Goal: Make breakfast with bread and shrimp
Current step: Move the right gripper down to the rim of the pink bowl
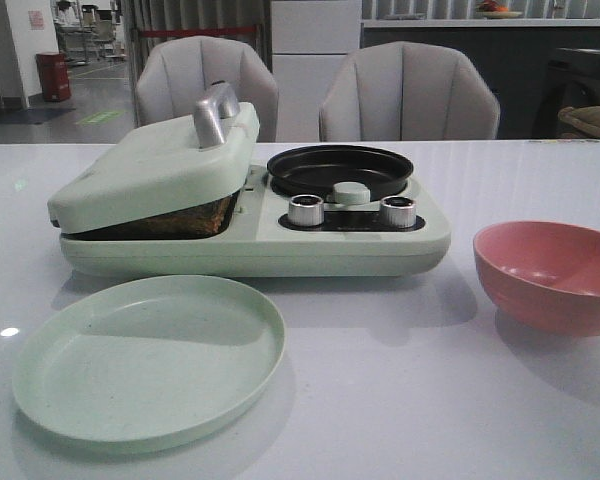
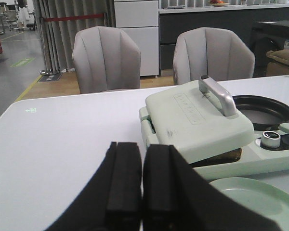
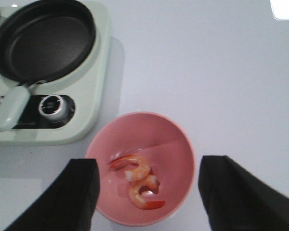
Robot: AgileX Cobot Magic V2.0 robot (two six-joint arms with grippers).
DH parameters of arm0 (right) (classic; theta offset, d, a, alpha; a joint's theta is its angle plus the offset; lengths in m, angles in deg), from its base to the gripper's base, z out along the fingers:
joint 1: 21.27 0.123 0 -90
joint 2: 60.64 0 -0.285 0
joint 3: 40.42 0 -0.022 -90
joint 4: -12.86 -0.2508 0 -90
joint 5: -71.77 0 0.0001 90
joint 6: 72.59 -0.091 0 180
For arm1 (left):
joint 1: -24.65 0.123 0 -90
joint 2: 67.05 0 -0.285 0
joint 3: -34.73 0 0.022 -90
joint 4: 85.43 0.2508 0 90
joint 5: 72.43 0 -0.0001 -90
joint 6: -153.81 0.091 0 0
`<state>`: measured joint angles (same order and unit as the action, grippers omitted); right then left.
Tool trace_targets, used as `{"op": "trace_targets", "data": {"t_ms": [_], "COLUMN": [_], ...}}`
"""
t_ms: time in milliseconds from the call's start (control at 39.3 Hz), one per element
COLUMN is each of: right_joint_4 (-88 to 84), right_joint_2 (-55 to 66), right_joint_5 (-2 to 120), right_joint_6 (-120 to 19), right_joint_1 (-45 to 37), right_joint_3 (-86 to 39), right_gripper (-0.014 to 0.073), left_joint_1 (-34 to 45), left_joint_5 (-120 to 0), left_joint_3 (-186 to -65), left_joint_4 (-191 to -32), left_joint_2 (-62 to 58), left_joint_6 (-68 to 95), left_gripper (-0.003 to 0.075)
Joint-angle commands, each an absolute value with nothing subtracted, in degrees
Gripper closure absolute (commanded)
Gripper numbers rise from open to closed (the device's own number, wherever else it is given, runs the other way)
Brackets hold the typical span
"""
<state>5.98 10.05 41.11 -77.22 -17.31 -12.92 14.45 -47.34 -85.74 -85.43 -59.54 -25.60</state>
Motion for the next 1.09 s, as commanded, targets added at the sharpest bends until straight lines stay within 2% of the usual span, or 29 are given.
{"op": "trace_targets", "data": {"t_ms": [0, 229, 381, 788, 915, 1067], "right_joint_4": [1.77, -12.05, -14.63, -14.7, -14.7, -14.7], "right_joint_2": [13.07, 23.01, 28.22, 39.58, 42.14, 44.35], "right_joint_5": [43.66, 40.37, 39.73, 44.53, 44.91, 45.14], "right_joint_6": [-73.06, -59.18, -51.78, -49.19, -49.19, -49.19], "right_joint_1": [-21.08, -27.86, -28.81, -28.56, -28.56, -28.54], "right_joint_3": [-15.86, -17.9, -19.13, -19.83, -19.83, -20.17], "right_gripper": [0.0053, 0.0053, 0.0053, 0.0054, 0.011, 0.0298], "left_joint_1": [14.01, 14.01, 14.01, 14.01, 14.01, 14.01], "left_joint_5": [-52.2, -52.2, -52.09, -52.09, -52.09, -52.09], "left_joint_3": [-87.22, -87.22, -87.22, -87.22, -87.22, -87.22], "left_joint_4": [-85.89, -85.89, -85.89, -85.89, -85.89, -85.89], "left_joint_2": [-59.27, -59.27, -59.27, -59.27, -59.27, -59.27], "left_joint_6": [-25.84, -25.84, -25.84, -25.84, -26.19, -25.84], "left_gripper": [0.0606, 0.0606, 0.0606, 0.0606, 0.0606, 0.0606]}}
